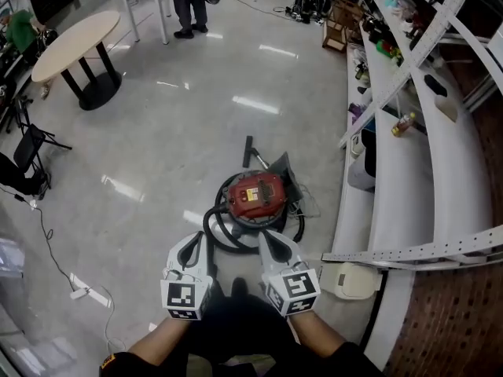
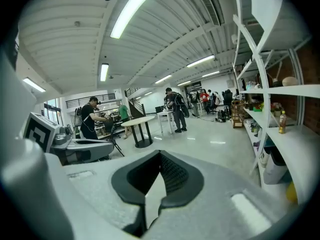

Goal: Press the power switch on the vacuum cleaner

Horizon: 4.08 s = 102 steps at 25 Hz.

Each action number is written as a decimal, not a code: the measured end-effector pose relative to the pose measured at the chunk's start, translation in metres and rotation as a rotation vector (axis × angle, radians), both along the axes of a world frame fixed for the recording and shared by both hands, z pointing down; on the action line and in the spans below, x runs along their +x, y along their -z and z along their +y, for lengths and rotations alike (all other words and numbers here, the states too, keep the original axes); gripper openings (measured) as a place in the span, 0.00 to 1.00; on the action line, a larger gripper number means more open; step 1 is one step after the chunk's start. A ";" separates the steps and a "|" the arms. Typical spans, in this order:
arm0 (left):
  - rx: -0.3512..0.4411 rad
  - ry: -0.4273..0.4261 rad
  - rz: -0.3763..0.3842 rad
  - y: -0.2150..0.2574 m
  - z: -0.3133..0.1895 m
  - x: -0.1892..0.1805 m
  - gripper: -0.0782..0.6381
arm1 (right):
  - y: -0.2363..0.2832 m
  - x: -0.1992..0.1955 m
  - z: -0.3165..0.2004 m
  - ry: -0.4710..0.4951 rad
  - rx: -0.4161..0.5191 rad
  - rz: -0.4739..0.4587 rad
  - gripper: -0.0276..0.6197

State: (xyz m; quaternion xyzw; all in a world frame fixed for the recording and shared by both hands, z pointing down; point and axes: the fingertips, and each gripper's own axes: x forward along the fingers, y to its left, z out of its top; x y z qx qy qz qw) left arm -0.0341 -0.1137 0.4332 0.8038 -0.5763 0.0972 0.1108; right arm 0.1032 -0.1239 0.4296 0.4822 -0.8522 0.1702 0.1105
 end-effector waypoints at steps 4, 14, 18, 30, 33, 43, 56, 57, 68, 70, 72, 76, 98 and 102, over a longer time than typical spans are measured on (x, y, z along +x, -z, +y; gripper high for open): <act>-0.028 -0.020 0.012 -0.015 -0.035 -0.004 0.13 | -0.018 -0.003 -0.031 -0.029 -0.041 0.023 0.03; -0.116 -0.132 -0.024 -0.084 -0.139 -0.011 0.13 | -0.093 -0.013 -0.126 -0.140 -0.188 0.078 0.03; -0.170 -0.198 -0.037 -0.128 -0.172 -0.006 0.13 | -0.139 -0.020 -0.154 -0.180 -0.255 0.101 0.03; -0.280 -0.322 -0.064 -0.255 -0.219 0.022 0.13 | -0.273 -0.027 -0.186 -0.235 -0.427 0.130 0.03; -0.310 -0.336 -0.088 -0.290 -0.221 0.024 0.13 | -0.303 -0.027 -0.191 -0.243 -0.452 0.141 0.03; -0.395 -0.357 -0.105 -0.376 -0.225 0.031 0.13 | -0.393 -0.027 -0.207 -0.257 -0.541 0.168 0.03; -0.463 -0.414 -0.154 -0.449 -0.231 0.038 0.13 | -0.470 -0.022 -0.214 -0.269 -0.649 0.206 0.03; -0.466 -0.417 -0.153 -0.451 -0.231 0.039 0.13 | -0.474 -0.021 -0.214 -0.269 -0.658 0.209 0.03; -0.493 -0.457 -0.174 -0.459 -0.231 0.037 0.13 | -0.496 -0.024 -0.215 -0.264 -0.731 0.228 0.03; -0.497 -0.454 -0.178 -0.461 -0.231 0.035 0.13 | -0.497 -0.025 -0.216 -0.259 -0.740 0.229 0.03; -0.499 -0.449 -0.175 -0.460 -0.232 0.034 0.13 | -0.498 -0.025 -0.217 -0.253 -0.748 0.235 0.03; -0.497 -0.447 -0.161 -0.455 -0.232 0.036 0.13 | -0.503 -0.025 -0.220 -0.232 -0.760 0.264 0.03; -0.432 -0.388 -0.076 -0.289 -0.213 0.032 0.13 | -0.315 -0.023 -0.187 -0.283 -0.573 0.188 0.03; -0.401 -0.388 -0.070 -0.250 -0.185 0.031 0.13 | -0.268 -0.023 -0.162 -0.263 -0.527 0.177 0.03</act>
